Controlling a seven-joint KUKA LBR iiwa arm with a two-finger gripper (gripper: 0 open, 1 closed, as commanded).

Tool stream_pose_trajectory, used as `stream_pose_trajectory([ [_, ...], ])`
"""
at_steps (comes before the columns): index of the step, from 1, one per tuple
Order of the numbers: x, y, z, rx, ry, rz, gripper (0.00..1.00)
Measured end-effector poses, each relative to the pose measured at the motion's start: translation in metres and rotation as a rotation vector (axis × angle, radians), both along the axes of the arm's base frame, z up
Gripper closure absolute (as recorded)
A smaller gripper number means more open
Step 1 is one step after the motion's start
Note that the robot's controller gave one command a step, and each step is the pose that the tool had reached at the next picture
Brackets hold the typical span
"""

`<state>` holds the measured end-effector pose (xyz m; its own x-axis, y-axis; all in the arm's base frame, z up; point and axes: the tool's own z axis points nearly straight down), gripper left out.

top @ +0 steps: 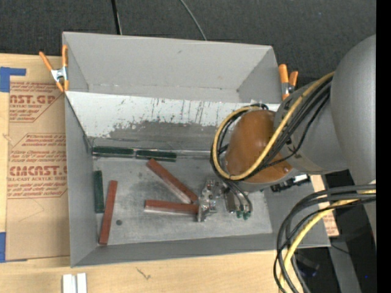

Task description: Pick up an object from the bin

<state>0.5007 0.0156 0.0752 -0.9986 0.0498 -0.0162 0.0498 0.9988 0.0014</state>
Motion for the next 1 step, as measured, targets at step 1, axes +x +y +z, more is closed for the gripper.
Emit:
stream_pose_trajectory([
  [1, 0.0058, 0.0082, 0.1419, 0.000, 0.013, -0.024, 1.00],
])
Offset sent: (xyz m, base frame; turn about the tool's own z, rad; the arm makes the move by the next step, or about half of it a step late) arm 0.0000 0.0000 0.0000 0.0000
